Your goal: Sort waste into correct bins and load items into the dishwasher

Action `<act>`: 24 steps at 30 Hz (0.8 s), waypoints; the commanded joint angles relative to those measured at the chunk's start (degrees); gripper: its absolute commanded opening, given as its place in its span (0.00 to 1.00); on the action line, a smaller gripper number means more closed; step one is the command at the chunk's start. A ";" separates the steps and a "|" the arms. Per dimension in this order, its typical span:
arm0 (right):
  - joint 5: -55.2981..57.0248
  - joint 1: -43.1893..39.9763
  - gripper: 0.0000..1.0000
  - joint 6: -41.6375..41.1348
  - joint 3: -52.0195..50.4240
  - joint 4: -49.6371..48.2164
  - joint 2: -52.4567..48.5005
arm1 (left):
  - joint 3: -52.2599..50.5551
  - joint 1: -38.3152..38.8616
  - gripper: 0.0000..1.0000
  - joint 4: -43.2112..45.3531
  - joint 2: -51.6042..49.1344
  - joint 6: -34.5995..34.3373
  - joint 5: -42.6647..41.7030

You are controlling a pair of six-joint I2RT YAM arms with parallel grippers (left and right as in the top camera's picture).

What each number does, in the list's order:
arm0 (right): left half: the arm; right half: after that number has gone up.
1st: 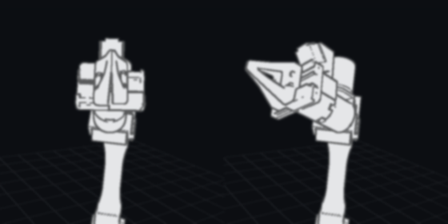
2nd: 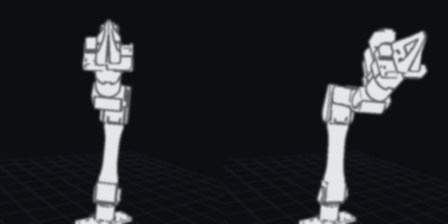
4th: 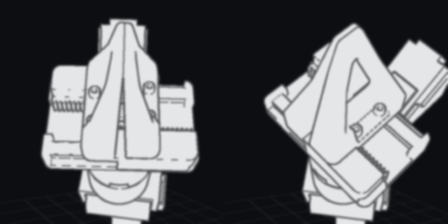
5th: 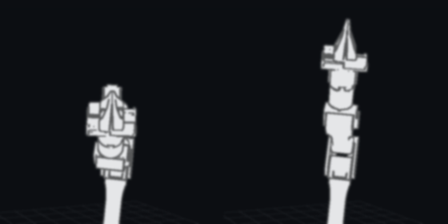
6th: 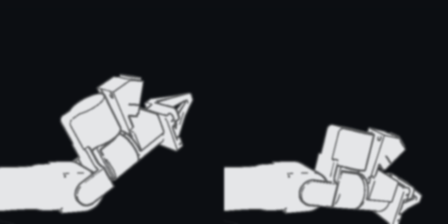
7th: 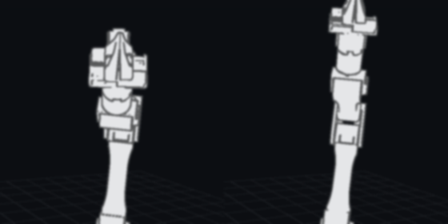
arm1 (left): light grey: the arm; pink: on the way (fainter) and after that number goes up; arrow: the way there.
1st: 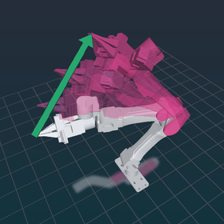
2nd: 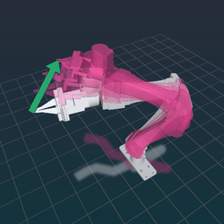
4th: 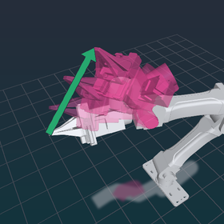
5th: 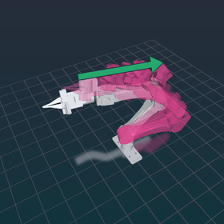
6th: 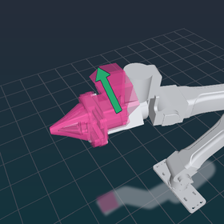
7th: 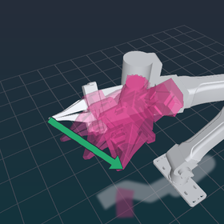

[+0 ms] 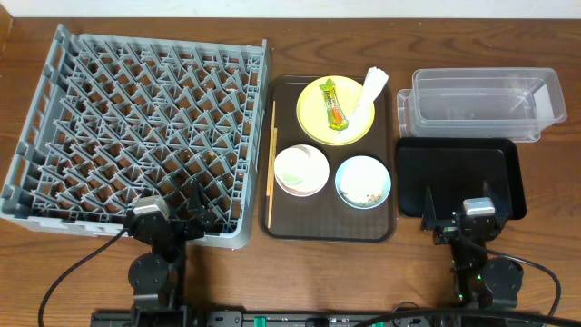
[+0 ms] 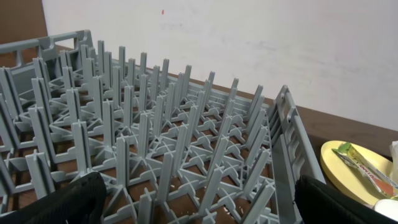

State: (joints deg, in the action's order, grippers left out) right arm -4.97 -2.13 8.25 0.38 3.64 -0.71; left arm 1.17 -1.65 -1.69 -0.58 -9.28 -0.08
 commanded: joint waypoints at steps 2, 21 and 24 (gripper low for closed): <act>-0.46 -1.01 0.99 0.61 -0.07 0.22 0.33 | -0.94 0.31 0.99 -2.49 0.35 -0.48 0.35; -0.39 -1.01 0.99 -3.02 -0.07 0.04 0.33 | -0.94 0.28 0.99 -2.34 0.35 -2.14 0.70; 0.96 -1.03 0.99 -7.10 -0.04 0.33 0.11 | -0.94 0.28 0.99 -2.43 0.35 -4.13 0.70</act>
State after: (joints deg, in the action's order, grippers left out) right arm -4.91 -2.13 5.91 0.38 3.66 -0.71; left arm 1.17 -1.65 -1.67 -0.58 -10.61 -0.05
